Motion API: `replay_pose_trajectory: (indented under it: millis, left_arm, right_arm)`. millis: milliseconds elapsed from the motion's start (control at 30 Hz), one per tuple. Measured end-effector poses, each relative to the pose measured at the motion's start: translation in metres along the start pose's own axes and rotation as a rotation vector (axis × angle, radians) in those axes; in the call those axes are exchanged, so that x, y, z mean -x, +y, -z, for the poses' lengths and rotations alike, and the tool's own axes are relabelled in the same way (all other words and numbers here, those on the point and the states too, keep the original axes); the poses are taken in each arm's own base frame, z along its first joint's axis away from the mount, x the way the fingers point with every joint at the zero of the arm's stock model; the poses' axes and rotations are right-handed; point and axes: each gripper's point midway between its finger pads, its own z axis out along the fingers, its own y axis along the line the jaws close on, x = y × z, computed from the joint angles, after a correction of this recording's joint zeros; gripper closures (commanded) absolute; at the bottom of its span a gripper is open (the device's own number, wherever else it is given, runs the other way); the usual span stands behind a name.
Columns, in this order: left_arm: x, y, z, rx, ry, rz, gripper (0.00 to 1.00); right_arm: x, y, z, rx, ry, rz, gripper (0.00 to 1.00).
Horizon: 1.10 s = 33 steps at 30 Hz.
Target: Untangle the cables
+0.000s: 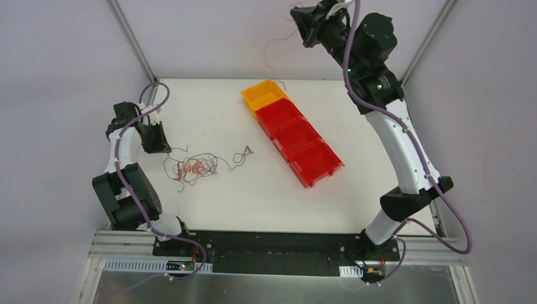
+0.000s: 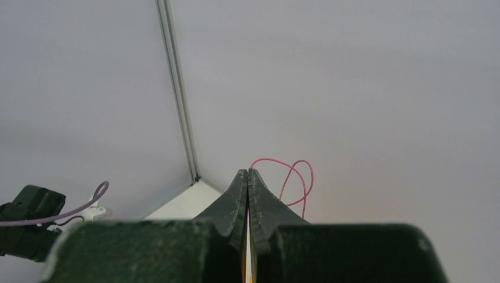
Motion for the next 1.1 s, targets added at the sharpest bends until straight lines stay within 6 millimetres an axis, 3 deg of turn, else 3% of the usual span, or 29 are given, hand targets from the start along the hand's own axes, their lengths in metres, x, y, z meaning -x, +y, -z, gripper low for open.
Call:
replay_pose_trajectory:
  millis: [133, 267, 433, 600, 767, 900, 1100]
  left_arm:
    - [0.013, -0.055, 0.015, -0.140, -0.069, -0.082, 1.00]
    - [0.012, -0.075, 0.017, -0.207, -0.064, -0.074, 1.00]
    - [0.008, -0.084, 0.016, -0.237, -0.047, -0.052, 1.00]
    - [-0.003, -0.090, 0.009, -0.252, -0.007, -0.035, 1.00]
    - [-0.014, -0.089, 0.003, -0.249, 0.025, -0.017, 1.00]
    - [-0.016, -0.088, 0.002, -0.246, 0.031, -0.008, 1.00]
    - [-0.019, -0.084, -0.004, -0.226, 0.054, 0.011, 1.00]
  right_arm:
    - [-0.046, 0.002, -0.017, 0.027, 0.091, -0.051, 1.00]
    - [-0.084, 0.004, -0.033, 0.050, 0.149, -0.095, 1.00]
    - [-0.144, -0.006, -0.061, 0.043, 0.208, -0.140, 1.00]
    - [-0.219, -0.041, -0.089, -0.014, 0.276, -0.179, 1.00]
    - [-0.278, -0.071, -0.097, -0.065, 0.337, -0.211, 1.00]
    - [-0.305, -0.078, -0.098, -0.071, 0.367, -0.232, 1.00]
    - [-0.336, -0.066, -0.104, -0.036, 0.386, -0.245, 1.00]
